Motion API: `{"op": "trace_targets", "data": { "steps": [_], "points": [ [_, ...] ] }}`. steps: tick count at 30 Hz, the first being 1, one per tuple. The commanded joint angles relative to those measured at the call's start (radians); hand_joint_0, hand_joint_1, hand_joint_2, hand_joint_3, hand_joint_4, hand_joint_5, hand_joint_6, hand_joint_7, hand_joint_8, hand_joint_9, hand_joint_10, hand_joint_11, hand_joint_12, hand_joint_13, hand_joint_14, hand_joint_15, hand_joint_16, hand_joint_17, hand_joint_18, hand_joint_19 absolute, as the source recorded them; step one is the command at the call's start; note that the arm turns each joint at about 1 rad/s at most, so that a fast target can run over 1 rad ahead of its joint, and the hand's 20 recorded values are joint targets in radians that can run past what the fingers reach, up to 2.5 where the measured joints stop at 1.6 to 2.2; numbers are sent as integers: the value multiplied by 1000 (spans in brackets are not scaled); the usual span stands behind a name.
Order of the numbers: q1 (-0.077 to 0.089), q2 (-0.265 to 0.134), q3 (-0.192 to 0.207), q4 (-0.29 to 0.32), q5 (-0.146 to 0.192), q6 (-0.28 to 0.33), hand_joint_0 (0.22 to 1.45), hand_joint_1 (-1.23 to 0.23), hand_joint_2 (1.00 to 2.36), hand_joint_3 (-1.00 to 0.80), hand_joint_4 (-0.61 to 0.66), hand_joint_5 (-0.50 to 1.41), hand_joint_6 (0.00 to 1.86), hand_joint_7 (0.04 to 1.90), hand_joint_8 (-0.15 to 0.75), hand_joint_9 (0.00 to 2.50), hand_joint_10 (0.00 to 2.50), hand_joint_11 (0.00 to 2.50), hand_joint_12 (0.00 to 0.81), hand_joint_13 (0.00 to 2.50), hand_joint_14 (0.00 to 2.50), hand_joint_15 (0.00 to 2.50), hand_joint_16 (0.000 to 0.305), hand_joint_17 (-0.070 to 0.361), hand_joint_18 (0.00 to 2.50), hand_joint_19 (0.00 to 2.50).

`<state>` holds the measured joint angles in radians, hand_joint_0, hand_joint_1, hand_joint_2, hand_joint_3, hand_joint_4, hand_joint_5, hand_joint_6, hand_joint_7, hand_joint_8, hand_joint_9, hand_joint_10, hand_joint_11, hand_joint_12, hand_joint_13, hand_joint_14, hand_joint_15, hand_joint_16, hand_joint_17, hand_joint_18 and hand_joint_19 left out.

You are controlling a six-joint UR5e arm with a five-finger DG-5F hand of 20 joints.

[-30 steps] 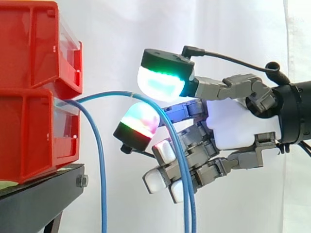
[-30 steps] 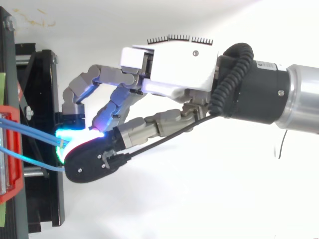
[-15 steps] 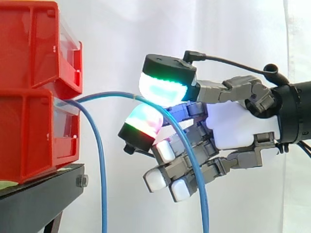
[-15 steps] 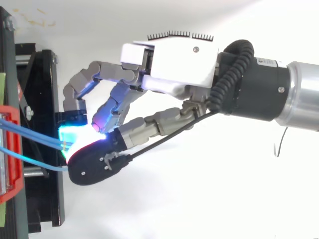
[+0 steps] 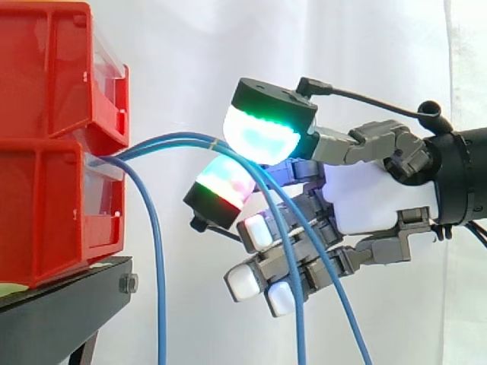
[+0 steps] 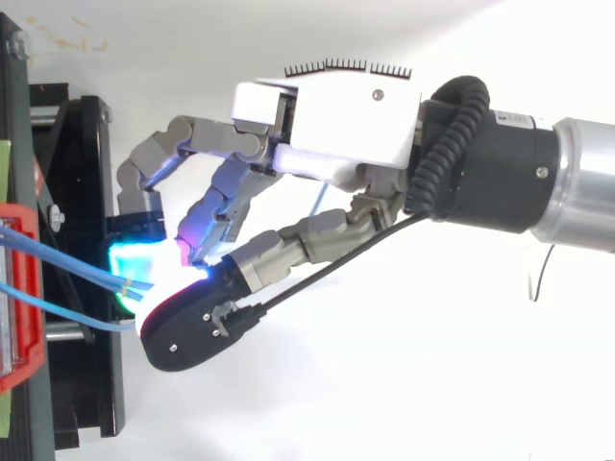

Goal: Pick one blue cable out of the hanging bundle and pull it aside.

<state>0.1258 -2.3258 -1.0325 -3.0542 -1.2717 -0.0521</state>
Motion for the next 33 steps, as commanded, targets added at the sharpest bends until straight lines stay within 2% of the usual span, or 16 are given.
{"op": "trace_targets", "data": {
  "steps": [1,5,10,11,14,18,21,25,26,30,33],
  "points": [
    [0,0,0,0,0,0,601,-892,1000,-500,-233,-115,922,925,207,1120,21,627,309,877,21,514,39,88,779,644],
    [0,-1,0,0,0,0,511,-821,1000,-500,-196,-103,905,908,215,1148,20,612,330,901,18,517,43,96,799,642],
    [0,0,0,0,0,0,469,-778,1000,-500,-173,-101,897,911,229,1159,18,605,354,915,18,525,47,105,818,644],
    [0,-1,0,0,0,0,461,-722,1000,-500,-170,-100,896,913,235,1163,18,594,359,920,20,525,48,107,826,650],
    [0,0,0,0,0,0,470,-631,1000,-500,-171,-99,892,930,239,1167,19,594,358,923,18,533,48,109,818,672],
    [0,-1,0,0,0,-2,507,-581,1000,-500,-158,-100,890,953,239,1173,21,606,349,915,18,538,46,103,793,689],
    [0,0,0,0,0,-2,559,-620,1000,-500,-150,-96,891,997,230,1183,21,618,335,914,22,548,43,97,785,707],
    [0,0,0,0,0,-2,585,-720,1009,-397,-58,-102,903,1023,254,1174,20,645,343,922,21,557,43,97,797,698],
    [0,-1,0,0,0,0,615,-824,1013,-352,-28,-121,929,952,255,1123,21,657,341,915,20,553,43,97,799,691],
    [0,0,0,0,0,-2,725,-918,1015,-340,-130,-148,960,975,247,1065,19,666,336,901,21,541,43,98,820,651],
    [0,0,0,0,0,-2,773,-923,1002,-483,-153,-162,968,998,237,1035,21,673,329,895,20,536,43,97,818,638]
  ]
}}
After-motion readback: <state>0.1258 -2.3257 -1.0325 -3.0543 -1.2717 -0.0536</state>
